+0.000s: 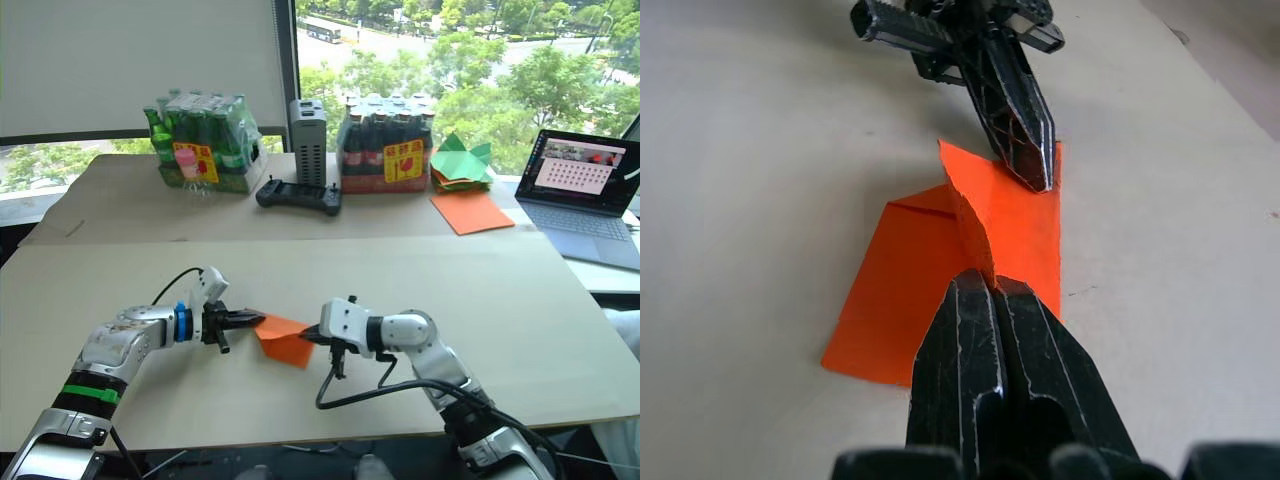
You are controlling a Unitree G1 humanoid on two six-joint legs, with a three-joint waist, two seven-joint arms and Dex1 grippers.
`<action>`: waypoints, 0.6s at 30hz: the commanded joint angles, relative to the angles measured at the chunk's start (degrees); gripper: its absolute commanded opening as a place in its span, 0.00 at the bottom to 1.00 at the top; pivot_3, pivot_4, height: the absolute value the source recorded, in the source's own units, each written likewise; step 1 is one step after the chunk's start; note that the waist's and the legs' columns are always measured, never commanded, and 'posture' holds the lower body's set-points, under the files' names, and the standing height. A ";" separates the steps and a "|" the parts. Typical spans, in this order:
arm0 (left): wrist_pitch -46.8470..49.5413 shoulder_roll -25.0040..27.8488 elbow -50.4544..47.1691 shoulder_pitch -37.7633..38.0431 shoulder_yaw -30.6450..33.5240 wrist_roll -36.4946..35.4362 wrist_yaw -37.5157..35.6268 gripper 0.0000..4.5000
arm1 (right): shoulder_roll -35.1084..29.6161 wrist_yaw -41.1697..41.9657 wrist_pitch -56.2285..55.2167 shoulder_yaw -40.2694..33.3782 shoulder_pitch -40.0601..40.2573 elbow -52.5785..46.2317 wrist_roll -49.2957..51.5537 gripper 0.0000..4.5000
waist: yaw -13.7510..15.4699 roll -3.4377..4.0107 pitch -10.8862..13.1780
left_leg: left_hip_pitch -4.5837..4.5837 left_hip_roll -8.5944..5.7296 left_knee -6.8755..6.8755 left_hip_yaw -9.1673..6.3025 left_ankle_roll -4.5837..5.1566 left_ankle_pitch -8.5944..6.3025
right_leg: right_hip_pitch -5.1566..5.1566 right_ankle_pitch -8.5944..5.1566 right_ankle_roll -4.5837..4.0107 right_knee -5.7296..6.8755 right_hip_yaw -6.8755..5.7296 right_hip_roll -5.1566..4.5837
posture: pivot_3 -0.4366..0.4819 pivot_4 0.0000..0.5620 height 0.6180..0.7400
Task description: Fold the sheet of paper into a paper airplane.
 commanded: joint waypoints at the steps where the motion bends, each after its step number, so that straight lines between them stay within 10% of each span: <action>1: 1.41 0.50 0.19 1.09 -1.05 1.35 0.04 0.00 | 1.90 -1.49 8.00 -3.31 -1.75 -1.40 4.74 0.01 | -0.01 0.00 0.00 | 0.00 0.00 0.00 0.00 0.00 0.00 | 0.00 0.00 0.00 0.00 0.00 0.00 | 0.48 0.27 1.00; 18: 1.82 0.58 -0.80 1.53 -0.82 1.30 0.22 0.00 | 2.12 -8.43 19.34 -2.31 -3.51 5.36 1.22 0.01 | 0.11 0.03 -0.02 | -0.02 -0.01 0.00 0.01 0.00 0.00 | -0.01 0.00 0.00 0.00 0.00 -0.01 | 0.48 0.27 1.00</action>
